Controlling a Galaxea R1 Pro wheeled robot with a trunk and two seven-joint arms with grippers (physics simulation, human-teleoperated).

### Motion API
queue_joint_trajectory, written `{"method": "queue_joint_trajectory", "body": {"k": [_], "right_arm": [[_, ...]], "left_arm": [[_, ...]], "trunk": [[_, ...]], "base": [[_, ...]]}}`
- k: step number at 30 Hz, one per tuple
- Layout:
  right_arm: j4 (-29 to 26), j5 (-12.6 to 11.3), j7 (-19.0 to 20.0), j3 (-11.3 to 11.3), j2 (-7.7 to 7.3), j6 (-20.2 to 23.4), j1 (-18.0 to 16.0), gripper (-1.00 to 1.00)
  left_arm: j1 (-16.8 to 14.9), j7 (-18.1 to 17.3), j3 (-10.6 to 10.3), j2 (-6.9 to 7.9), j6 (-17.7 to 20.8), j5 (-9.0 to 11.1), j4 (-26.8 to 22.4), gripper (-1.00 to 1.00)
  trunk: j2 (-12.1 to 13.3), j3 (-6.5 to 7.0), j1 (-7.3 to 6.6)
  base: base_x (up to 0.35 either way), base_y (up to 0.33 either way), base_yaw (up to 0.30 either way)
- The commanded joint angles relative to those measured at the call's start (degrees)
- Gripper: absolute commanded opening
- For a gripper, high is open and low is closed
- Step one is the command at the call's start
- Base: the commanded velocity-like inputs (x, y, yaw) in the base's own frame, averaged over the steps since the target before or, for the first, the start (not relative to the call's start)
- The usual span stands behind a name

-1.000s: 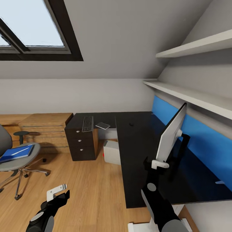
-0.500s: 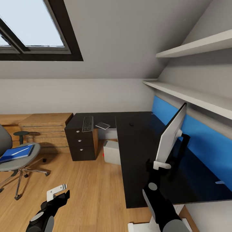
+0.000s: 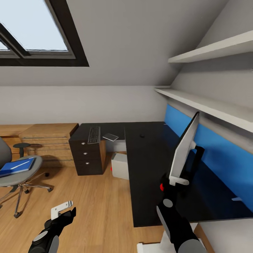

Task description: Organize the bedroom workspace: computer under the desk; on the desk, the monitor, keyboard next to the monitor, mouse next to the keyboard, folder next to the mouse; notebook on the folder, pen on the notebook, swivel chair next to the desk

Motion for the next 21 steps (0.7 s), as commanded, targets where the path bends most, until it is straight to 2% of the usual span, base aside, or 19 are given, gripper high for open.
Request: {"method": "queue_joint_trajectory", "body": {"k": [1,21], "right_arm": [[0.0,0.3,-0.4,0.0,0.00,0.0,-0.1,1.00],[0.1,0.2,-0.4,0.1,0.08,0.0,-0.1,1.00]], "left_arm": [[0.0,0.3,0.0,-0.03,0.3,0.6,-0.1,1.00],[0.0,0.3,0.0,-0.03,0.3,0.6,-0.1,1.00]], "trunk": [[-0.1,-0.10,0.02],[-0.1,-0.10,0.02]], "base": [[0.000,-0.032,0.000],[-0.083,-0.272,0.000]]}}
